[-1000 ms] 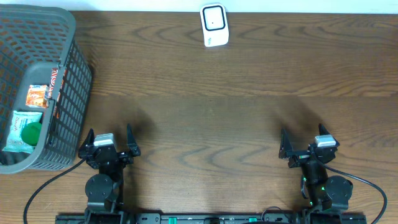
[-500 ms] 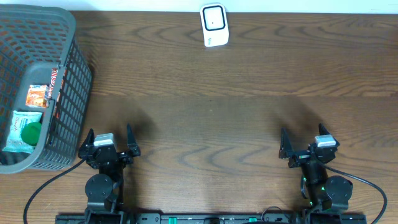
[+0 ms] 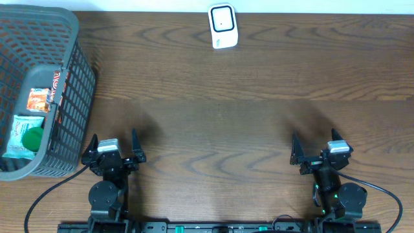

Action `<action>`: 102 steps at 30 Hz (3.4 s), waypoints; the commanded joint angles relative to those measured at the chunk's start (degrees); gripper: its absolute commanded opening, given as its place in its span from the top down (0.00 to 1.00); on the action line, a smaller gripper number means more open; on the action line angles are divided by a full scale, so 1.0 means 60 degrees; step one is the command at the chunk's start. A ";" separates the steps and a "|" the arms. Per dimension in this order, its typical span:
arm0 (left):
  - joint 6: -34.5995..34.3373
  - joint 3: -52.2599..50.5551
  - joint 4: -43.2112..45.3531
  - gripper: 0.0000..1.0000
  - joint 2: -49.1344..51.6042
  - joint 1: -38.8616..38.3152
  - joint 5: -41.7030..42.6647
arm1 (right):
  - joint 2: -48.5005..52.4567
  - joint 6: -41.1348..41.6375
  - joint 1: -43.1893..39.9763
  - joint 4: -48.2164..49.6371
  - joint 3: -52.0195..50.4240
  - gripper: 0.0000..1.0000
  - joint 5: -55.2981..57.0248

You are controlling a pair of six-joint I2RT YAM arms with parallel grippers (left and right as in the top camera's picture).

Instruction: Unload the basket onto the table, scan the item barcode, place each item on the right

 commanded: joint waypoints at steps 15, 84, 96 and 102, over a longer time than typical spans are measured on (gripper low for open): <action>-0.0084 -0.0197 -0.0364 0.02 0.0018 -0.0036 0.0022 | 0.0022 0.0095 0.0051 -0.0033 -0.0007 0.01 -0.0055; -0.0084 0.0295 -0.0339 0.02 0.0018 -0.0040 0.1096 | 0.0022 0.0095 0.0051 -0.0033 -0.0007 0.01 -0.0055; -0.0211 0.1657 -0.0481 0.02 0.0674 -0.0040 0.1206 | 0.0022 0.0095 0.0051 -0.0033 -0.0007 0.01 -0.0055; -0.0273 0.2761 -0.0481 0.02 0.1945 -0.0040 0.2422 | 0.0022 0.0095 0.0051 -0.0033 -0.0007 0.01 -0.0055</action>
